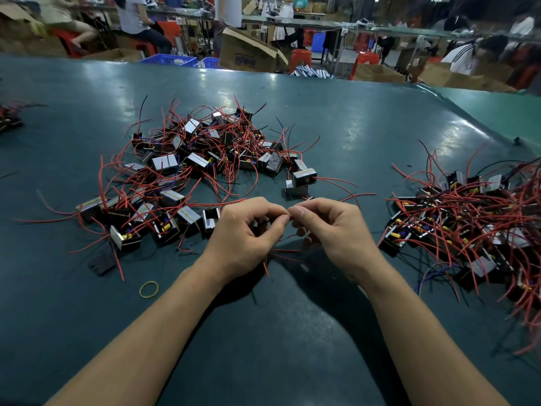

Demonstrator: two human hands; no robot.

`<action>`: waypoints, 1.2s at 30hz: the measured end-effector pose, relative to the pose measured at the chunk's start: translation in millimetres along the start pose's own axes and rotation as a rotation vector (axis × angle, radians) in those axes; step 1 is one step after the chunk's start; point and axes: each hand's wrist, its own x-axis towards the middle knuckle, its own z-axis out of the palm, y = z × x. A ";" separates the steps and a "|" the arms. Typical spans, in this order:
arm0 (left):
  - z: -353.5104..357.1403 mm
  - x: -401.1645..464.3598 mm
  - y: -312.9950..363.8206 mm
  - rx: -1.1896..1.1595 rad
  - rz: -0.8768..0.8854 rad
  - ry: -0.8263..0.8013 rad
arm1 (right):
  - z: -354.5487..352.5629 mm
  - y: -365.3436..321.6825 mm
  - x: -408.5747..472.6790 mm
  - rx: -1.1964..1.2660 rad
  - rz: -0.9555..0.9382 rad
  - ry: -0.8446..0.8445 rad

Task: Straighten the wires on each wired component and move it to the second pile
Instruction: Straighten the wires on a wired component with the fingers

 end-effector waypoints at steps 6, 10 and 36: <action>-0.1 0.9 -0.5 0.024 0.032 -0.008 | 2.9 1.0 0.0 -0.021 0.110 0.039; 0.7 0.4 0.5 0.066 0.065 -0.040 | 11.1 5.3 -2.6 -0.535 -0.105 0.217; -3.7 -1.4 3.4 -0.217 -0.115 -0.028 | 14.0 -13.1 -7.6 0.097 0.145 -0.028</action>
